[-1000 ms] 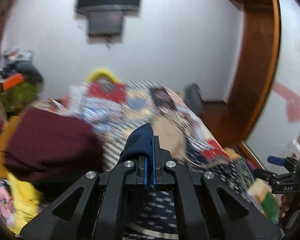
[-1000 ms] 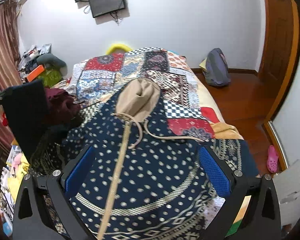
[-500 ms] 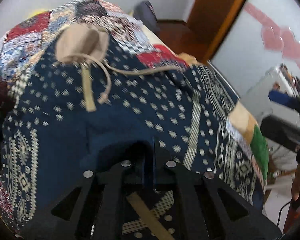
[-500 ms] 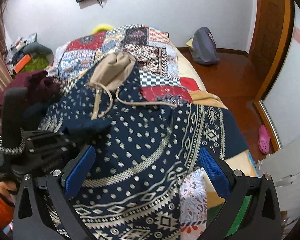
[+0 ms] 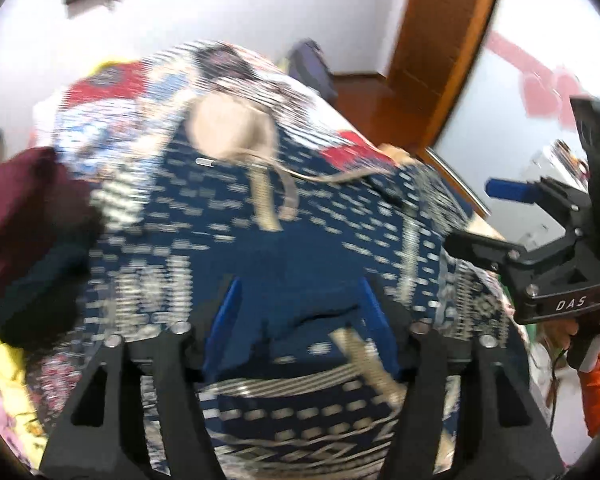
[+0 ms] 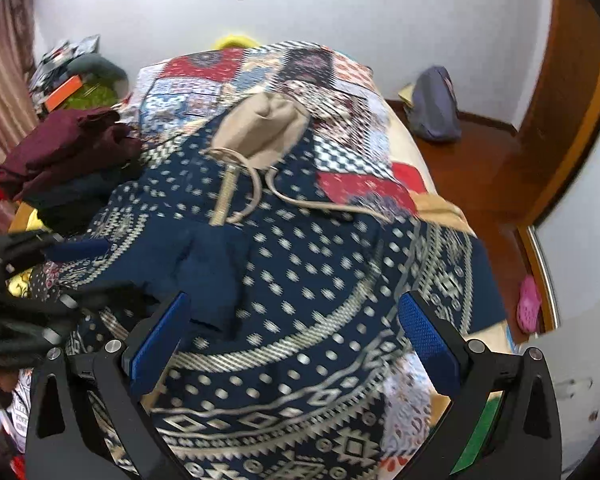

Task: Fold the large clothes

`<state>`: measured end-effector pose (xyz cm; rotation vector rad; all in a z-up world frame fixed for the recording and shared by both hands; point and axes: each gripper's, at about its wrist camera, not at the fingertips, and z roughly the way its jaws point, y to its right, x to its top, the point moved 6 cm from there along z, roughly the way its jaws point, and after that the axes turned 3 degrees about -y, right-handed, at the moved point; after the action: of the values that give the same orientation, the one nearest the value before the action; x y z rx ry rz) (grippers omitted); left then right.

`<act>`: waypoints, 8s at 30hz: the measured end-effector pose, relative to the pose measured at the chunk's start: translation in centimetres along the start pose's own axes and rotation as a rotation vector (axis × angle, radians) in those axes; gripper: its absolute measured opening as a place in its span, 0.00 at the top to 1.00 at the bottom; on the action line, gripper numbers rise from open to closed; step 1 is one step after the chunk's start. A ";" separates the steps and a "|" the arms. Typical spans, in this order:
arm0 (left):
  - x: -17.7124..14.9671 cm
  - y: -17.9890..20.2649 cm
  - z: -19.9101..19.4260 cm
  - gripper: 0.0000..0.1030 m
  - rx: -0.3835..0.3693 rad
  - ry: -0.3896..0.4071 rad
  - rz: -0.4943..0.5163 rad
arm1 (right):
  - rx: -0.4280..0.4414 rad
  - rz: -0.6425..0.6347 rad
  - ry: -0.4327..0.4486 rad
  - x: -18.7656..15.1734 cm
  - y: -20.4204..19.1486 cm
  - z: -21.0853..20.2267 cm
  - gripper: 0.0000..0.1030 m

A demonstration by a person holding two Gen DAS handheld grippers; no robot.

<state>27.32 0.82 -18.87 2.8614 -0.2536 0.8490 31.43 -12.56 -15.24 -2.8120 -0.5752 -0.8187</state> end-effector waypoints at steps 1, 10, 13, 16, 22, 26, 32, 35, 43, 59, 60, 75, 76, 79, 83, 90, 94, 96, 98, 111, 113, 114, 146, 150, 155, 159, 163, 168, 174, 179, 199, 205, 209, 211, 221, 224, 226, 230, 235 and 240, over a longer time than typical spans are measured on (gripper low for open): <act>-0.1 -1.2 -0.7 0.36 0.023 0.019 -0.016 | 0.002 -0.024 0.006 0.4 -1.0 0.1 0.00; -5.7 -12.3 -3.0 0.34 0.216 -0.014 -0.162 | 0.060 -0.227 -0.066 0.1 -8.6 4.7 0.02; -8.6 -14.5 -2.5 0.34 0.229 -0.060 -0.215 | 0.051 -0.280 -0.125 -0.9 -10.3 7.2 0.12; -11.5 -16.0 -1.3 0.34 0.215 -0.110 -0.272 | 0.028 -0.328 -0.180 -1.9 -11.1 9.1 0.22; -14.7 -16.7 1.6 0.34 0.181 -0.172 -0.344 | 0.030 -0.339 -0.208 -2.2 -11.3 10.9 0.48; -15.0 -17.0 3.2 0.34 0.186 -0.186 -0.383 | 0.032 -0.335 -0.211 -1.7 -11.6 11.8 0.84; -13.8 -17.6 4.3 0.34 0.214 -0.167 -0.416 | 0.018 -0.290 -0.098 0.5 -10.5 9.4 0.90; -13.2 -18.2 4.1 0.34 0.251 -0.145 -0.430 | -0.007 -0.203 -0.023 2.5 -8.2 7.3 0.90; -12.6 -19.4 3.6 0.34 0.296 -0.120 -0.471 | -0.040 0.006 0.055 3.7 -0.7 3.8 0.91; -14.0 -19.9 4.9 0.29 0.348 -0.169 -0.432 | 0.016 0.176 -0.218 -5.0 5.8 8.3 0.86; -14.0 -19.7 4.9 0.29 0.345 -0.176 -0.423 | 0.007 0.172 -0.229 -5.2 6.0 8.3 0.84; -9.3 -14.6 -1.8 0.30 0.332 -0.043 -0.253 | -0.035 0.243 -0.146 -4.1 10.3 2.6 0.61; -8.4 -14.5 -2.2 0.30 0.322 -0.022 -0.255 | -0.035 0.254 -0.129 -3.7 10.7 2.1 0.59; -5.7 -13.5 -3.1 0.30 0.309 0.035 -0.243 | -0.047 0.297 -0.062 -2.6 12.1 0.3 0.50; -2.0 -11.8 -3.1 0.29 0.288 0.086 -0.226 | -0.048 0.360 -0.012 -1.9 14.3 -1.0 0.43; 2.8 -7.9 -0.2 0.29 0.225 0.101 -0.173 | -0.070 0.478 -0.047 -3.8 19.2 0.7 0.42; 3.7 -5.7 2.3 0.29 0.190 0.076 -0.142 | -0.029 0.611 -0.126 -6.4 22.3 4.4 0.42; 3.8 -4.8 3.7 0.29 0.170 0.055 -0.133 | -0.005 0.668 -0.158 -7.5 23.3 5.8 0.42; 3.6 -4.1 5.1 0.29 0.156 0.028 -0.122 | 0.017 0.715 -0.178 -8.4 24.2 7.2 0.42; 2.6 -3.6 9.7 0.29 0.165 -0.049 -0.111 | -0.034 0.837 -0.120 -6.5 28.0 12.5 0.47; 2.4 -3.7 9.8 0.29 0.166 -0.052 -0.118 | -0.061 0.823 -0.102 -6.0 28.0 12.3 0.66; 2.4 -3.7 9.8 0.29 0.166 -0.052 -0.120 | -0.082 0.808 -0.092 -5.8 27.9 11.9 0.73; -1.3 -5.3 1.0 0.29 0.198 0.048 -0.136 | 0.278 0.130 -0.075 2.1 -1.2 5.3 0.94; -2.5 -5.8 1.2 0.29 0.194 0.024 -0.149 | 0.268 0.068 -0.207 -0.5 -3.5 8.1 0.92; -3.7 -6.1 2.1 0.29 0.189 -0.009 -0.159 | 0.229 0.050 -0.322 -2.3 -4.2 9.3 0.79; -3.9 -5.8 2.7 0.29 0.182 -0.019 -0.163 | 0.246 0.086 -0.297 -2.0 -3.4 7.3 0.56; -3.6 -5.4 3.1 0.29 0.173 -0.018 -0.161 | 0.228 0.121 -0.215 -1.1 -1.0 4.1 0.51; -3.0 -4.8 3.4 0.29 0.163 -0.015 -0.157 | 0.164 0.242 -0.120 -0.3 4.4 2.3 0.47; -2.7 -4.2 4.3 0.29 0.160 -0.024 -0.144 | 0.138 0.492 -0.115 -1.4 11.8 3.9 0.47; -2.6 -4.0 5.0 0.29 0.133 -0.038 -0.162 | 0.132 0.656 -0.170 -3.7 15.3 7.4 0.47; -3.1 -5.8 4.4 0.29 0.170 -0.019 -0.203 | 0.176 0.560 -0.019 1.7 12.9 6.7 0.94; -2.9 -6.7 2.2 0.29 0.171 0.028 -0.212 | 0.183 0.314 0.133 7.7 6.4 -0.7 0.94; -3.1 -7.7 0.4 0.29 0.175 0.064 -0.225 | 0.237 0.183 0.176 10.4 0.2 -3.2 0.94; -3.3 -8.5 -0.5 0.29 0.177 0.079 -0.239 | 0.258 0.109 0.174 11.4 -3.3 -3.4 0.94; -7.3 -13.7 -3.9 0.29 0.212 0.097 -0.341 | 0.390 -0.106 -0.056 8.2 -17.3 4.2 0.94; -8.9 -15.2 -4.1 0.29 0.224 0.079 -0.379 | 0.409 -0.133 -0.171 5.6 -19.5 7.4 0.94; -9.7 -15.8 -3.9 0.29 0.227 0.065 -0.398 | 0.417 -0.144 -0.243 4.1 -20.5 9.3 0.94; -11.1 -16.8 -3.7 0.29 0.239 0.044 -0.425 | 0.377 -0.156 -0.333 2.0 -21.8 11.2 0.91; -11.9 -17.1 -3.3 0.29 0.237 0.029 -0.444 | 0.445 -0.093 -0.426 1.9 -22.6 10.8 0.71; -11.8 -16.6 -3.0 0.29 0.211 0.024 -0.452 | 0.392 -0.152 -0.310 3.9 -21.0 7.0 0.63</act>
<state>19.40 18.98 -24.38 2.9074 0.4968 0.8534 29.32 9.67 -18.10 -2.5597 -0.8936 -0.2476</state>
